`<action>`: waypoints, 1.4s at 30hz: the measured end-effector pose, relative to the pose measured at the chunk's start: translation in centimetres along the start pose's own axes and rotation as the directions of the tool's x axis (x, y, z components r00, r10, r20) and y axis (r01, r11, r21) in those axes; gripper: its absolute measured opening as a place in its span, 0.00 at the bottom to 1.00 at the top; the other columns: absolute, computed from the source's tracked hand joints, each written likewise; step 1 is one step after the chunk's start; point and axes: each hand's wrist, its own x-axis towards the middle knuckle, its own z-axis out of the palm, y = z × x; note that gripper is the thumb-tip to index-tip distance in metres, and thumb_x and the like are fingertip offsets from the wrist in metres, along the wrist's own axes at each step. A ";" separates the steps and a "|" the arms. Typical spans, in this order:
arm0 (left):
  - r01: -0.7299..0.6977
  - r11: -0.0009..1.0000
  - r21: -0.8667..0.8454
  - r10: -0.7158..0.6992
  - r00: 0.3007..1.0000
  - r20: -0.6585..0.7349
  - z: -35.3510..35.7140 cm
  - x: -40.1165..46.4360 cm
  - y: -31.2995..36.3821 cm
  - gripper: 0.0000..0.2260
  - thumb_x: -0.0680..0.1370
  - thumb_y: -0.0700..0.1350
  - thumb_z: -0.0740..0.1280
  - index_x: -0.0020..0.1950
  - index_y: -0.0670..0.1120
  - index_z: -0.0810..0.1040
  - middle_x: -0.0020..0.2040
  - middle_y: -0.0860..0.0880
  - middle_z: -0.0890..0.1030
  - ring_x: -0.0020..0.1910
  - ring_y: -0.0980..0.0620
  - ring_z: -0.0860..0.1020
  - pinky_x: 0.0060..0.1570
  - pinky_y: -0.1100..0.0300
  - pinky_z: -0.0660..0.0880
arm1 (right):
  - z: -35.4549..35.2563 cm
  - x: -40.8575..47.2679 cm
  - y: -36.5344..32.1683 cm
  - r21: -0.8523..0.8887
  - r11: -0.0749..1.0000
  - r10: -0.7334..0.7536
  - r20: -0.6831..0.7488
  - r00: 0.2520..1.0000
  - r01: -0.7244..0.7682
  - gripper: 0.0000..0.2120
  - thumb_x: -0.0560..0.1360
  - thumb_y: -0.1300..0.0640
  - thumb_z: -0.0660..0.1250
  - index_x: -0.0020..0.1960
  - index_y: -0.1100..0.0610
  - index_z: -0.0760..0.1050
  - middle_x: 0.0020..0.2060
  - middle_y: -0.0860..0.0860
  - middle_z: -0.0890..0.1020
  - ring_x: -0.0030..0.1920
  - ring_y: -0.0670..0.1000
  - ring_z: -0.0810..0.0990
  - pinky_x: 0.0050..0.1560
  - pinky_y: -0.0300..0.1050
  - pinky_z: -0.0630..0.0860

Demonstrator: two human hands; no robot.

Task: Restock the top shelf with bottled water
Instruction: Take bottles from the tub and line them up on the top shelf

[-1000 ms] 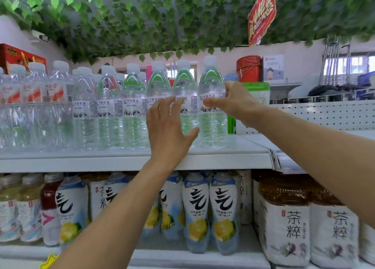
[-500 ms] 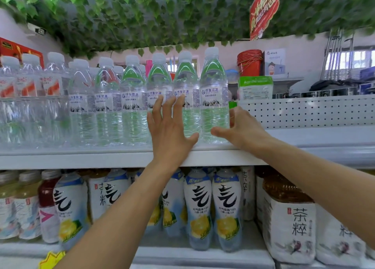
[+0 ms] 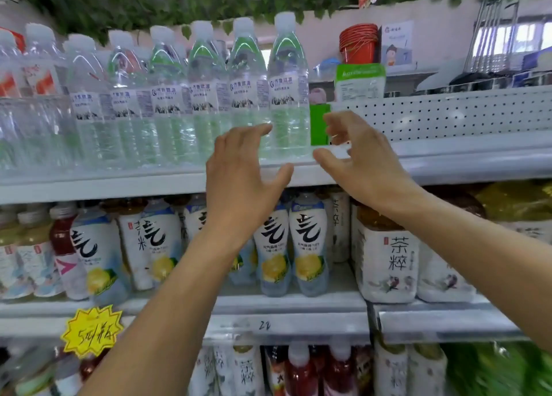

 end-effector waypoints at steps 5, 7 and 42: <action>0.064 0.995 -0.083 -0.057 0.995 0.084 1.3 -8.0 4.0 0.24 0.76 0.53 0.70 0.71 0.51 0.70 0.61 0.53 0.76 0.59 0.53 0.75 0.58 0.51 0.75 | -3.0 -8.3 2.2 -0.022 0.999 -0.036 0.092 0.995 0.039 0.09 0.76 0.53 0.69 0.55 0.52 0.77 0.51 0.47 0.79 0.51 0.48 0.78 0.52 0.51 0.77; 0.109 0.989 -0.098 -0.091 0.981 0.169 2.4 -11.6 5.5 0.24 0.77 0.52 0.71 0.70 0.51 0.70 0.59 0.54 0.77 0.55 0.55 0.76 0.54 0.54 0.76 | -3.8 -11.8 3.6 -0.028 0.999 -0.017 0.177 0.984 0.022 0.08 0.76 0.53 0.69 0.54 0.54 0.77 0.48 0.48 0.79 0.48 0.49 0.77 0.50 0.49 0.76; 0.655 0.397 0.643 -0.663 -0.280 0.694 33.9 -77.9 7.5 0.46 0.70 0.60 0.74 0.77 0.41 0.55 0.73 0.40 0.63 0.71 0.39 0.67 0.65 0.45 0.69 | 12.8 -79.2 38.5 -0.804 0.380 0.874 0.474 -0.106 -0.458 0.23 0.82 0.56 0.59 0.68 0.72 0.61 0.65 0.65 0.70 0.66 0.63 0.70 0.66 0.51 0.65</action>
